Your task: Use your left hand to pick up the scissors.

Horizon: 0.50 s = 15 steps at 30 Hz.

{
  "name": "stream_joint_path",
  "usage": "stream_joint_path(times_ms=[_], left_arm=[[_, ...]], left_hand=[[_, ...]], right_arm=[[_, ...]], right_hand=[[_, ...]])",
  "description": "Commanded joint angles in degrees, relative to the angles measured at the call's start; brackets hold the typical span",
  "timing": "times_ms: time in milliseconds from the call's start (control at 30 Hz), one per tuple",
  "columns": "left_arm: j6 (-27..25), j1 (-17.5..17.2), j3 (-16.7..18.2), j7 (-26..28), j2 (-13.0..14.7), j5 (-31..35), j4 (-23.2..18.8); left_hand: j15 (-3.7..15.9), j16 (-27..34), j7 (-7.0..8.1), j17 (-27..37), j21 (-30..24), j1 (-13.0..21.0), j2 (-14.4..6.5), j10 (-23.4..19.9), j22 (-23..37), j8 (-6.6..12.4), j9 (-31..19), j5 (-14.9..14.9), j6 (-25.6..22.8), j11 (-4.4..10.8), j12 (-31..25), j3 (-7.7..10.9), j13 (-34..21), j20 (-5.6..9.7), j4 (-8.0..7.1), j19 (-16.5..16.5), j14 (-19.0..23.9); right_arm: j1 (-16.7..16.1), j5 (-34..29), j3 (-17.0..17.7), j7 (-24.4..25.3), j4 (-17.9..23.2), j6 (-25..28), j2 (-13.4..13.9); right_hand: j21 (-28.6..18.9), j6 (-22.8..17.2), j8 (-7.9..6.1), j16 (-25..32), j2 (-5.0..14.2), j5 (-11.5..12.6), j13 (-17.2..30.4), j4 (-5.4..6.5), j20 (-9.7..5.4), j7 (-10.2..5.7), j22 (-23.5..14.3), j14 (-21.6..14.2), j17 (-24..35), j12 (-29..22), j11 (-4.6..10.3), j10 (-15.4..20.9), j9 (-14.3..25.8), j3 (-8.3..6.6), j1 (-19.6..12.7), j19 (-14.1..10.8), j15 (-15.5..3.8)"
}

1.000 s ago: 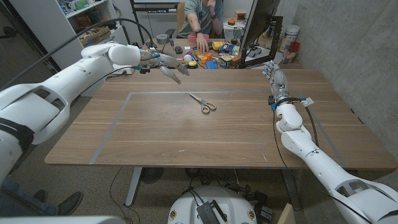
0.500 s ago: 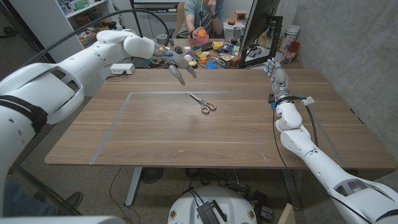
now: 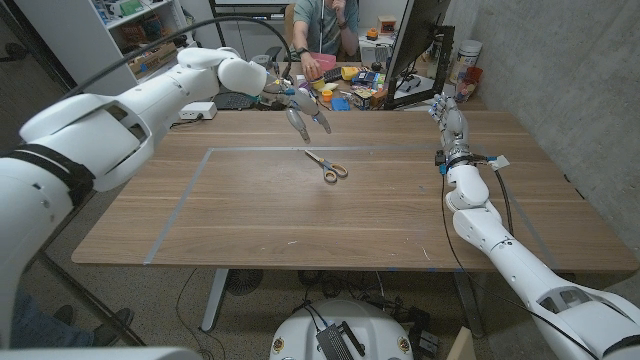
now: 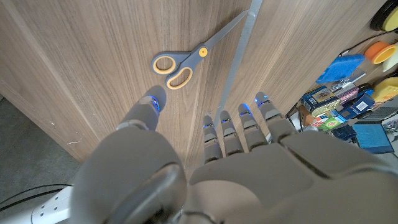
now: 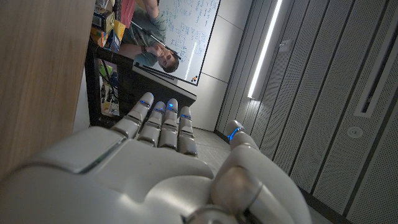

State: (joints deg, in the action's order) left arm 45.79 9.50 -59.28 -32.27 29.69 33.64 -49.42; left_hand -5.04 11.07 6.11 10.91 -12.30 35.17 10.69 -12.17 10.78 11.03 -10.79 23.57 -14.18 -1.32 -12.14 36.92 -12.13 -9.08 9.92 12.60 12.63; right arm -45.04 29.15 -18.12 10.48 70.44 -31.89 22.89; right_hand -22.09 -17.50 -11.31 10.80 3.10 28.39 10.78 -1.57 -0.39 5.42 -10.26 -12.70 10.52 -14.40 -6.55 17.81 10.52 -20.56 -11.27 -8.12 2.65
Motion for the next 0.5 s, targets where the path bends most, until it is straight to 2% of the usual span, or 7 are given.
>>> stream_joint_path(times_ms=[33,100,300,367,433,500], left_arm=[[-1.23,-0.74,-1.23,-2.94,-0.64,-1.34,-1.74],[-2.17,-1.15,-1.22,-3.34,-0.08,-0.80,-3.42],[-5.12,-2.87,-0.36,-2.44,2.09,1.78,-9.44],[-7.19,-4.83,0.71,0.42,4.21,4.49,-14.33],[-9.55,-6.58,1.23,3.70,6.59,10.12,-20.28],[-11.30,-8.10,2.08,4.85,7.64,11.90,-22.93]], left_hand=[[-0.28,0.46,0.67,0.09,-0.39,0.78,-0.06,-0.66,0.07,0.31,-0.25,0.52,0.03,-0.21,-0.46,-0.43,-0.08,-0.55,0.03,0.44,0.61],[-0.39,0.45,0.46,0.08,-0.38,0.80,-0.04,-0.64,0.06,0.28,-0.25,0.54,0.13,-0.19,-0.45,-0.52,-0.08,-0.62,0.04,0.48,0.63],[-0.70,0.06,-1.63,0.00,0.22,1.12,0.04,-0.25,-0.02,1.31,-0.29,0.69,-2.54,-1.00,-0.30,-1.43,-0.09,-1.25,0.09,-0.63,-0.18],[-0.80,-0.12,-2.04,-0.01,0.48,1.32,0.07,0.21,-0.04,1.47,-0.33,0.72,-3.03,-0.94,-0.15,-1.70,-0.12,-1.38,0.16,-1.22,-0.75],[-0.82,-0.03,-2.17,-0.02,0.54,1.68,0.08,-0.05,-0.07,2.01,-0.38,0.78,-4.52,-0.62,-0.33,-1.99,-0.20,-1.45,0.27,-1.33,-0.70],[-0.81,0.13,-2.36,-0.03,0.53,2.06,0.08,-0.67,-0.09,2.46,-0.43,0.83,-5.80,-0.46,-0.64,-2.22,-0.30,-1.58,0.35,-1.28,-0.38]], right_arm=[[1.21,0.95,0.50,-1.29,-2.50,-0.78,-0.09],[1.40,1.07,0.58,-1.39,-2.81,-0.97,-0.17],[1.90,1.14,0.77,-1.66,-3.55,-1.75,-0.24],[1.92,1.16,0.87,-1.61,-3.72,-2.02,-0.29],[1.75,1.27,1.00,-1.44,-3.66,-2.21,-0.35],[1.48,1.36,1.10,-1.31,-3.54,-2.34,-0.38]], right_hand=[[0.13,-0.33,-0.08,0.27,-0.12,0.35,0.13,-0.13,0.32,-0.36,-0.14,-0.55,0.15,0.23,-0.04,0.40,0.15,0.21,0.35,0.04,0.01],[0.17,-0.34,-0.07,0.27,-0.11,0.36,0.13,-0.13,0.33,-0.39,-0.14,-0.56,0.15,0.25,-0.05,0.41,0.15,0.22,0.36,0.03,0.01],[0.27,-0.35,-0.07,0.31,-0.11,0.37,0.13,-0.16,0.34,-0.37,-0.14,-0.70,0.15,0.30,-0.02,0.42,0.15,0.26,0.38,0.00,-0.02],[0.30,-0.37,-0.07,0.31,-0.10,0.38,0.13,-0.17,0.34,-0.40,-0.14,-0.72,0.14,0.31,0.10,0.42,0.15,0.27,0.39,-0.01,-0.02],[0.33,-0.41,-0.08,0.31,-0.09,0.39,0.14,-0.18,0.35,-0.43,-0.14,-0.75,0.14,0.29,0.09,0.52,0.15,0.27,0.39,-0.02,-0.04],[0.35,-0.42,-0.08,0.31,-0.10,0.39,0.14,-0.19,0.36,-0.45,-0.14,-0.75,0.13,0.30,0.09,0.52,0.15,0.27,0.38,-0.02,-0.02]])
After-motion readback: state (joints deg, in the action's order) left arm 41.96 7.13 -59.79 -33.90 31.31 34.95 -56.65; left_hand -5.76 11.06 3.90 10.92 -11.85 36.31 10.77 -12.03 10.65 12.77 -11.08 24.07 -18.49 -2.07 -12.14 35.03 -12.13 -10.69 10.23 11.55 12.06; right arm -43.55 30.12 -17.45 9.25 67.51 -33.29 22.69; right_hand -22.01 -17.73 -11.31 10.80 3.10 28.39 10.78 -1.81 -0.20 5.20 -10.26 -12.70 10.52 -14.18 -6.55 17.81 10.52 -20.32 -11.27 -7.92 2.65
